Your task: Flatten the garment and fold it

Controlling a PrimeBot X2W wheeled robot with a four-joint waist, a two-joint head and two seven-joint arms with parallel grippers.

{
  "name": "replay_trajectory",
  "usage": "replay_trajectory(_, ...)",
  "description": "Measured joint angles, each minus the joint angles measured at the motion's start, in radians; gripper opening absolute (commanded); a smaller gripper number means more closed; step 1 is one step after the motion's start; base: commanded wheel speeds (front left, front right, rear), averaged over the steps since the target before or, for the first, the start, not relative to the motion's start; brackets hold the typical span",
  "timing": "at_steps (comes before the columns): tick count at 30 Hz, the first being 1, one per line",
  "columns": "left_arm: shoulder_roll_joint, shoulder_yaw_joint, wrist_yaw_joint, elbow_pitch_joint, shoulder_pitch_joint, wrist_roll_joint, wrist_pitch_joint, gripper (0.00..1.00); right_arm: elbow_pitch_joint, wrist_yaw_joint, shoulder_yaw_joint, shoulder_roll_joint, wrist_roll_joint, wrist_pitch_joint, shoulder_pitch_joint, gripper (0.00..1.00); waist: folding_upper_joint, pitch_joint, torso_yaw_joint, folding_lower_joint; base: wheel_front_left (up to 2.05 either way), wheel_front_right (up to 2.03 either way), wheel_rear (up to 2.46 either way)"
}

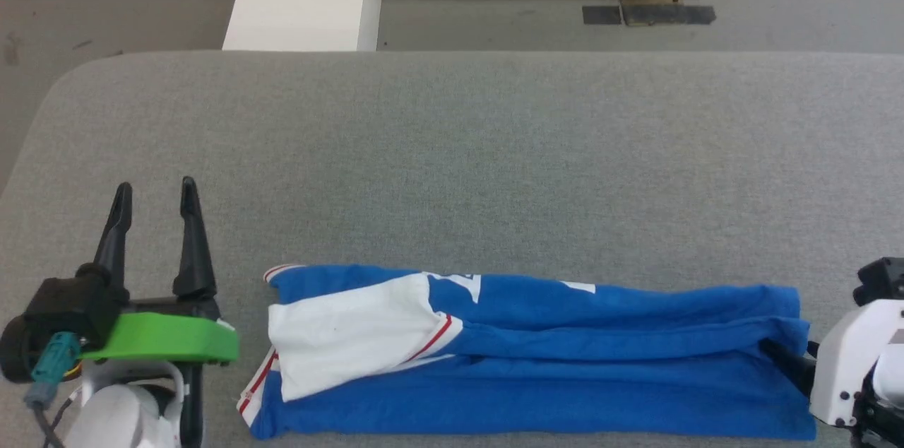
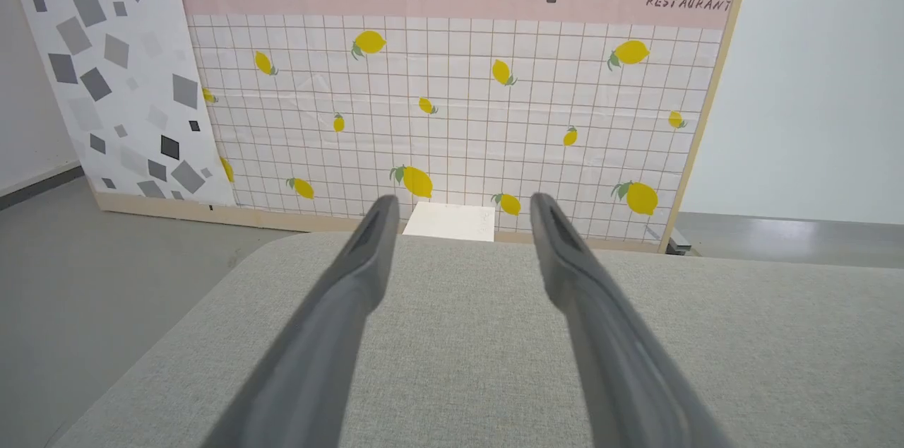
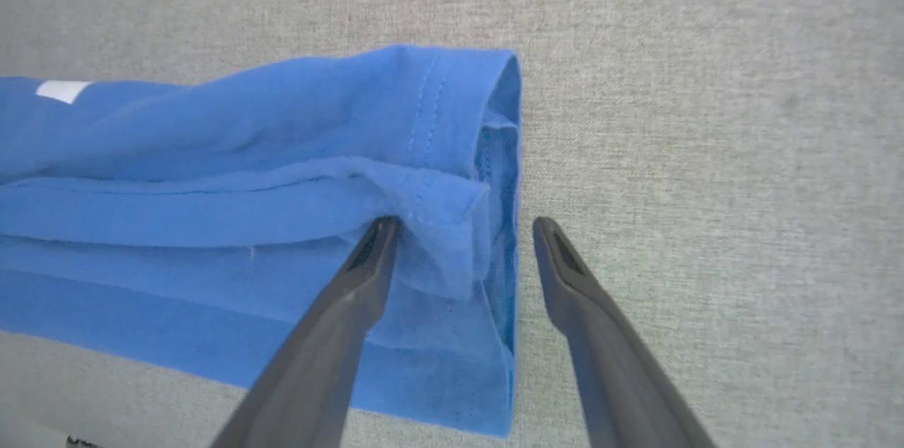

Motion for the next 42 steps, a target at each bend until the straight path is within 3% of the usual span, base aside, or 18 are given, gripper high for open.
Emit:
replay_trajectory(12, -0.109, 0.069, -0.066, 0.0, 0.0, 0.089, -0.004, 1.0, 0.046, 0.0, 0.154, -0.043, 0.082, -0.009, -0.059, 1.0, 0.0, 0.05, 0.02, 0.0, 0.0, 0.0, 0.0)
replay_trajectory(13, -0.117, 0.073, -0.07, 0.002, 0.002, 0.089, -0.005, 1.0, 0.05, 0.0, 0.161, -0.05, 0.082, -0.009, -0.061, 0.37, 0.0, 0.049, 0.021, 0.0, 0.0, 0.0, 0.0)
replay_trajectory(14, -0.124, 0.077, -0.077, 0.006, 0.003, 0.092, -0.005, 1.0, 0.054, 0.0, 0.164, -0.055, 0.083, -0.009, -0.063, 0.0, 0.0, 0.049, 0.021, 0.0, 0.0, 0.0, 0.0)
replay_trajectory(20, -0.153, 0.094, -0.105, 0.022, 0.008, 0.127, -0.005, 1.0, 0.104, 0.001, 0.133, -0.09, 0.065, -0.021, -0.084, 0.0, 0.0, 0.046, 0.019, 0.0, 0.0, 0.0, 0.0)
replay_trajectory(30, -0.183, 0.117, -0.131, 0.044, 0.008, 0.144, -0.006, 1.0, 0.254, 0.001, -0.105, -0.184, -0.098, -0.026, -0.118, 0.0, 0.0, 0.046, 0.019, 0.0001, 0.0, 0.0, 0.0)
replay_trajectory(33, -0.202, 0.123, -0.145, 0.048, 0.008, 0.143, -0.006, 1.0, 0.273, 0.001, -0.137, -0.192, -0.15, -0.021, -0.126, 0.0, 0.0, 0.04, 0.021, 0.0, 0.0, 0.0, 0.0)
replay_trajectory(36, -0.216, 0.136, -0.15, 0.048, 0.012, 0.138, -0.006, 1.0, 0.229, 0.001, -0.105, -0.192, -0.155, 0.019, -0.125, 0.0, 0.0001, 0.031, 0.02, 0.0001, 0.0, 0.0, 0.0)
replay_trajectory(42, -0.232, 0.158, -0.165, 0.049, 0.031, 0.141, -0.006, 1.0, -0.011, 0.0, -0.009, -0.203, -0.066, 0.136, -0.072, 0.0, 0.0, 0.009, 0.016, 0.0, 0.0, 0.0, 0.0)
